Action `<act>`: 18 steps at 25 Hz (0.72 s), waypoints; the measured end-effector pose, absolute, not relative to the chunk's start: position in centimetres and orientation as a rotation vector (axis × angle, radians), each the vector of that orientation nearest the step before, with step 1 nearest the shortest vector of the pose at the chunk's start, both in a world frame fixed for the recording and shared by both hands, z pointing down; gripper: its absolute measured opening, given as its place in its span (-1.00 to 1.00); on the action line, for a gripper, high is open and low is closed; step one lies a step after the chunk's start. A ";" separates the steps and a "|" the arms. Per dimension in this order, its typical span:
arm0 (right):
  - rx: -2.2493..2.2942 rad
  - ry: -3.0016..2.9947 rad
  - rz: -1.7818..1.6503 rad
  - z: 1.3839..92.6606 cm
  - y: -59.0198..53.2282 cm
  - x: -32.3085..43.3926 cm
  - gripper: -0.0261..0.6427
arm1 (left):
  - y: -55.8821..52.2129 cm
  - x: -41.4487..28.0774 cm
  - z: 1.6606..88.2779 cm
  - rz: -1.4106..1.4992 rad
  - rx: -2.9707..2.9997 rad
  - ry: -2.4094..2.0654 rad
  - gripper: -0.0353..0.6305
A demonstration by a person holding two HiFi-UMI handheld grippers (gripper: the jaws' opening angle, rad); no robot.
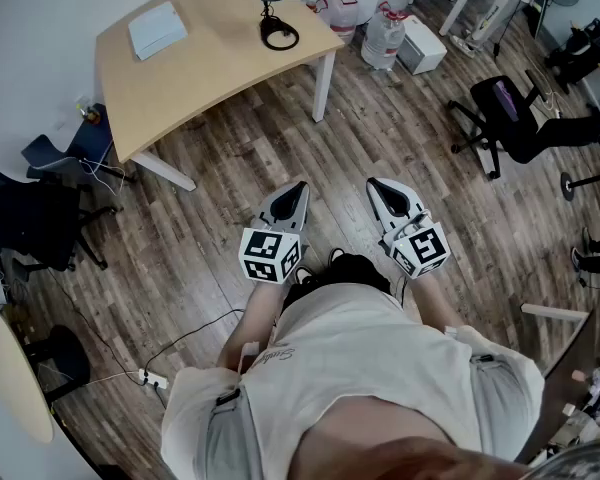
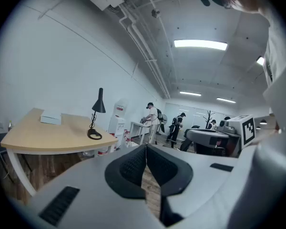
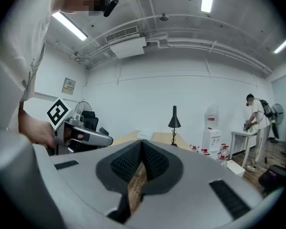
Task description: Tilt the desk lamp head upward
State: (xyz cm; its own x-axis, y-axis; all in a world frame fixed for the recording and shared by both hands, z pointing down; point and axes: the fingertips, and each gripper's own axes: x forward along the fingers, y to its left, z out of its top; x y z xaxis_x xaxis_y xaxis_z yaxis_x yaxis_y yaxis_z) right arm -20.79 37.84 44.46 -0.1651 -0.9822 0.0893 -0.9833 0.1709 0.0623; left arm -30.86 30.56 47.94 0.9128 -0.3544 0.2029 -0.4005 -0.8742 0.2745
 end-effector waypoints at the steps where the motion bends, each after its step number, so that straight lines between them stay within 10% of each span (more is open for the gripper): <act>1: 1.956 -2.319 0.011 44.3 37.5 -20.7 -0.94 | 30.4 -30.6 47.7 0.205 2.772 -0.554 -0.85; 18: 1.985 -2.338 0.161 48.0 31.3 -15.5 -0.94 | 24.7 -28.4 50.0 0.273 2.730 -0.646 -0.84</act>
State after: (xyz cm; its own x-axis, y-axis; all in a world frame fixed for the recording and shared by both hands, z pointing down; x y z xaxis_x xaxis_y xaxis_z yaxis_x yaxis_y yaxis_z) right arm -15.52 31.29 47.99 -0.1633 -0.9791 0.1213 -0.9865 0.1603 -0.0344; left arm -28.42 24.68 50.00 0.8794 -0.4019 0.2553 -0.4633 -0.8460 0.2640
